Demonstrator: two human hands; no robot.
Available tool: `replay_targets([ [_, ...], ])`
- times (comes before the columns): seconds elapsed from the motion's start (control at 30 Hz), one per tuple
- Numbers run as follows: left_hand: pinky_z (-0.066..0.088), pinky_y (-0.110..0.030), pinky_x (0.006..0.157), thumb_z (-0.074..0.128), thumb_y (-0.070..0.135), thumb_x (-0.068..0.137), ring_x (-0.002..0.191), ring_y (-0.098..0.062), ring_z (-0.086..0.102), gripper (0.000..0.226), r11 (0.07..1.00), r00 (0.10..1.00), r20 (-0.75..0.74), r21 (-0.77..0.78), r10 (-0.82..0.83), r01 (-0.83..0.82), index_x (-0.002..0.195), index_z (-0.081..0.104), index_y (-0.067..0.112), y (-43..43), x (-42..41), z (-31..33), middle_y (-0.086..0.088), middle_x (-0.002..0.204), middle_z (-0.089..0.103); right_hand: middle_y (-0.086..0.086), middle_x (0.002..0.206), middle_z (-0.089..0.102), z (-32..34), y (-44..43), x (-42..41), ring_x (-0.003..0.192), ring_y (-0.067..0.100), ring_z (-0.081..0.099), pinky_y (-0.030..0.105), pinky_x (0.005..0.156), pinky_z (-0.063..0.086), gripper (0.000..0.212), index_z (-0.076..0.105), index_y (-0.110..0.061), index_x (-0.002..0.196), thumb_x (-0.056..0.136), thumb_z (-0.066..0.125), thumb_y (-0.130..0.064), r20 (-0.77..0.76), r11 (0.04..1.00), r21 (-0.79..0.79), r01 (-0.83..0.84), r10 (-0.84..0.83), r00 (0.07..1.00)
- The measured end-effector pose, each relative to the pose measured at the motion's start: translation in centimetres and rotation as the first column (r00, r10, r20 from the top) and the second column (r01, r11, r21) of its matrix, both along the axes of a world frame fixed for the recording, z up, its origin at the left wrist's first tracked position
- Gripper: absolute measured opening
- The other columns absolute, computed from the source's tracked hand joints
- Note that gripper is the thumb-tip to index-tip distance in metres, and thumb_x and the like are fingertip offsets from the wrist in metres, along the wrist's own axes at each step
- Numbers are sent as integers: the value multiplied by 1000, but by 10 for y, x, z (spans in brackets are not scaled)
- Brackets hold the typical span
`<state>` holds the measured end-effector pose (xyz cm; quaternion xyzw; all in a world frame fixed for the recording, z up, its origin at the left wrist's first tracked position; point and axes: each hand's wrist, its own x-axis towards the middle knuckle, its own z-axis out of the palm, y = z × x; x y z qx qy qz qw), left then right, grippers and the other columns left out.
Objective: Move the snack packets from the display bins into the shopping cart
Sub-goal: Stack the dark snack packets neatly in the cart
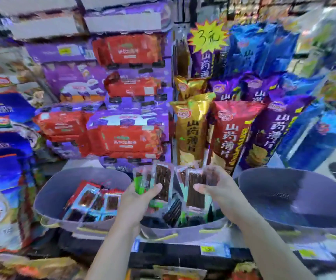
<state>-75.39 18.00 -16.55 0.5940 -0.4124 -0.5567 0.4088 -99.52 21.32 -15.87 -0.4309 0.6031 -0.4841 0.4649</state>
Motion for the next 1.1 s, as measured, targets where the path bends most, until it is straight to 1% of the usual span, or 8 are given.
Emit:
replay_targets([
  [0.13, 64, -39, 72, 93, 30, 79, 79, -17, 78, 24, 996, 961, 266, 64, -77, 62, 95, 75, 28, -15, -5, -25, 5, 91, 82, -7, 114, 71, -23, -12, 3, 102, 11, 70, 28, 81, 60, 41, 67, -31, 114, 85, 81, -6, -87, 986, 165, 22, -8, 996],
  [0.2, 64, -50, 82, 91, 29, 81, 82, -26, 79, 25, 989, 929, 341, 84, -142, 120, 97, 73, 26, -23, -9, -33, -1, 94, 82, -7, 103, 72, -35, -18, 3, 85, 1, 71, 17, 70, 57, 35, 70, -29, 112, 86, 79, -7, -141, 978, 210, 9, 22, 990],
  [0.27, 60, -44, 87, 89, 35, 82, 98, -33, 76, 45, 974, 855, 466, 96, -226, 206, 119, 67, 23, -31, -12, -36, -5, 114, 79, -6, 91, 67, -45, -24, 5, 75, -6, 67, 10, 65, 51, 30, 71, -25, 108, 86, 79, -7, -204, 967, 254, -13, 67, 977],
  [0.37, 45, -32, 80, 84, 45, 87, 119, -33, 68, 84, 929, 638, 680, 212, -362, 302, 151, 37, 17, -42, -18, -41, -9, 137, 68, 0, 98, 73, -57, -32, 9, 94, 17, 71, 37, 90, 59, 24, 73, -18, 101, 80, 79, -8, -279, 939, 342, -33, 136, 951],
  [0.53, 50, -36, 81, 82, 40, 89, 121, -35, 68, 89, 873, 512, 712, 332, -480, 357, 154, 27, 14, -51, -25, -52, -14, 143, 63, 16, 110, 73, -66, -45, 8, 102, 35, 71, 51, 96, 57, 33, 72, -14, 109, 79, 78, -1, -332, 881, 472, -24, 203, 921],
  [0.7, 56, -43, 89, 86, 42, 86, 119, -37, 69, 84, 845, 440, 736, 352, -515, 401, 141, 29, 14, -52, -28, -60, -15, 138, 65, 4, 117, 72, -70, -50, 3, 103, 22, 69, 34, 90, 56, 43, 67, -16, 122, 83, 80, -5, -458, 838, 546, 4, 295, 839],
  [0.9, 52, -47, 100, 88, 53, 79, 142, -38, 48, 109, 844, 325, 809, 348, -491, 408, 152, 21, 9, -43, -35, -58, -14, 158, 32, 7, 110, 72, -62, -48, 8, 101, 25, 67, 41, 94, 55, 42, 57, -15, 124, 87, 77, -19, -527, 807, 589, -34, 416, 741],
  [1.1, 48, -45, 105, 66, 63, 94, 142, -32, 43, 79, 846, 168, 907, 275, -386, 457, 149, 33, 17, -31, -32, -37, -6, 151, 40, 12, 135, 57, -39, -32, 12, 126, 32, 54, 40, 104, 45, 47, 48, -12, 142, 101, 60, -32, -745, 873, 483, -69, 451, 492],
])
